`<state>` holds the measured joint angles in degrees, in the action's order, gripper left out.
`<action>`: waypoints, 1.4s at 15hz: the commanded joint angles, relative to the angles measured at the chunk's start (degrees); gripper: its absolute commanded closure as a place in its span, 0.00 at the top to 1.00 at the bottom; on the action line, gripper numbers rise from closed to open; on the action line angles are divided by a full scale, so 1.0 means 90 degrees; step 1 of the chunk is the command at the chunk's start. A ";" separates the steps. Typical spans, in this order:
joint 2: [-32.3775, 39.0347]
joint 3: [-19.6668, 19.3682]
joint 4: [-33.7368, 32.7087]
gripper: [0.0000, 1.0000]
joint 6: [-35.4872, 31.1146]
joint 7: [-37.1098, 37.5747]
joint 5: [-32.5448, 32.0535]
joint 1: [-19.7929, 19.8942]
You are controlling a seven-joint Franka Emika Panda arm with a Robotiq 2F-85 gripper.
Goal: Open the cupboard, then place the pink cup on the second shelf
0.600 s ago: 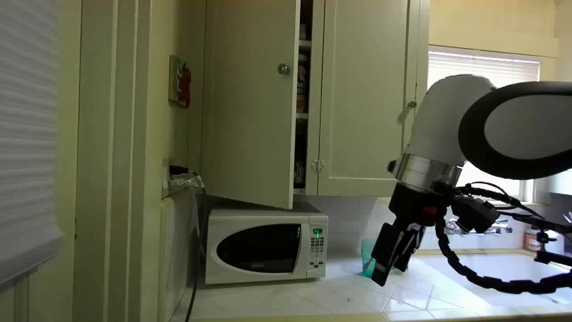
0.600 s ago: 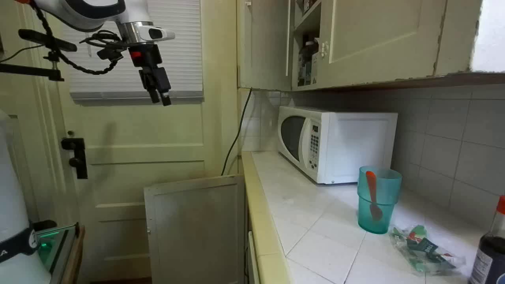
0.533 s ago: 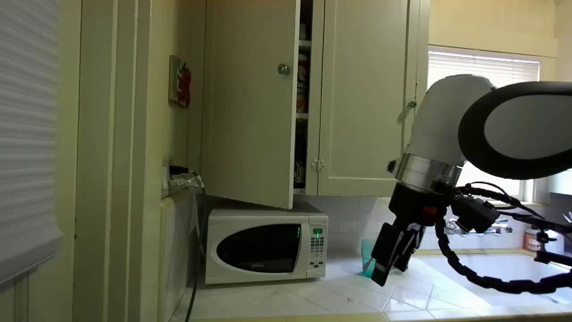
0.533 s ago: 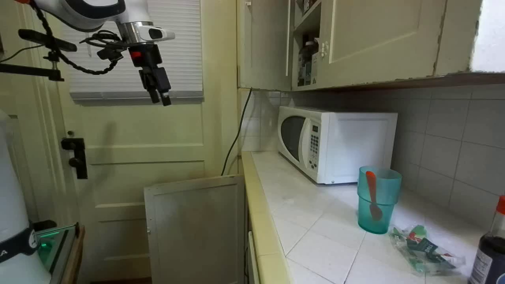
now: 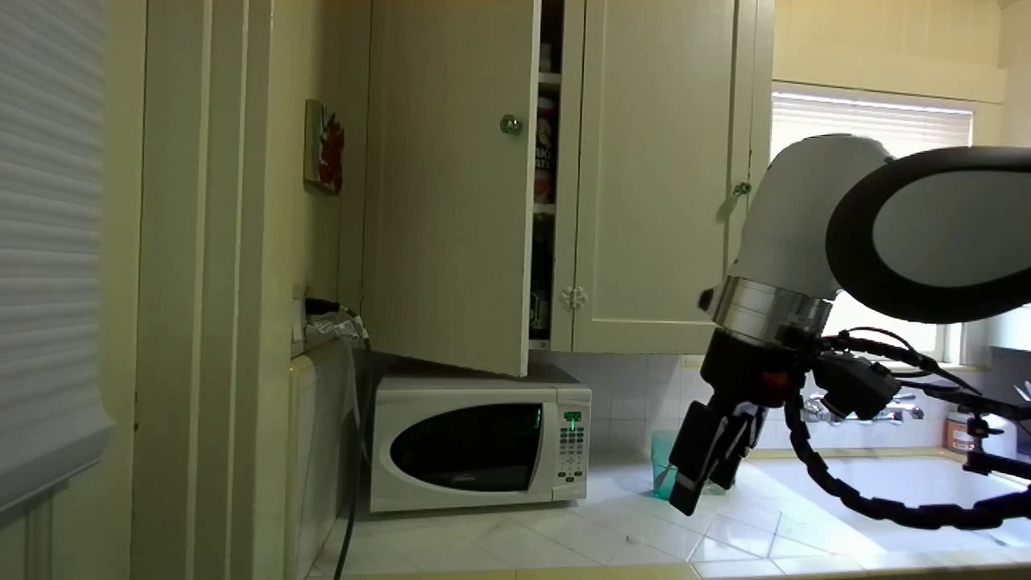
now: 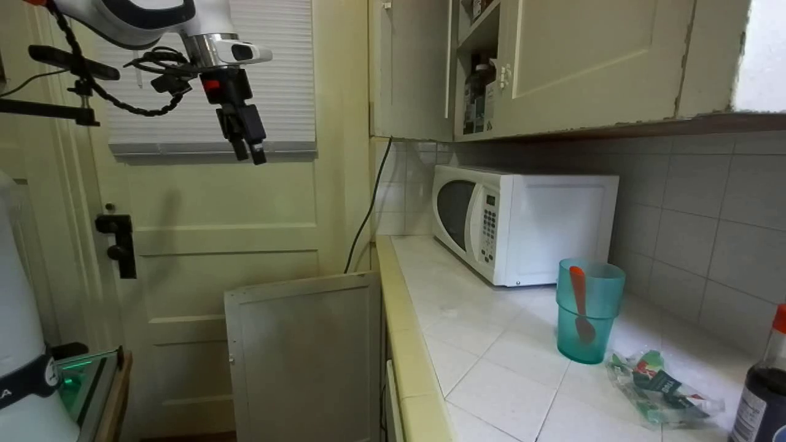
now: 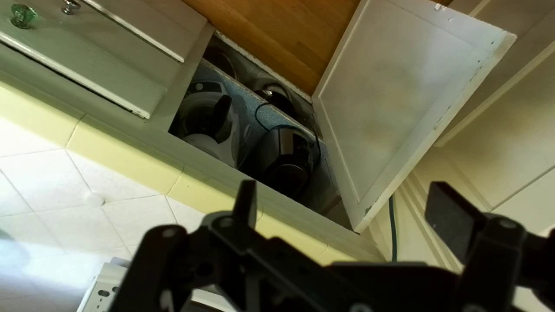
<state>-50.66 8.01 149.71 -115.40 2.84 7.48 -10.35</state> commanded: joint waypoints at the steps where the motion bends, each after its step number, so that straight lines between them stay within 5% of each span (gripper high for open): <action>1: 0.0005 0.0011 -0.0021 1.00 0.0023 -0.0009 0.0010 0.0016; 6: -0.0108 -0.0289 -0.0028 1.00 -0.0188 0.0034 0.0250 0.0083; 13: -0.0524 -0.1637 -0.0304 1.00 -0.0576 -0.0025 0.0679 0.0803; 21: -0.0451 -0.2585 -0.0468 1.00 -0.1522 0.0134 0.2125 0.1137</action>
<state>-54.78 -13.69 145.70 -126.11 3.14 21.38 -0.92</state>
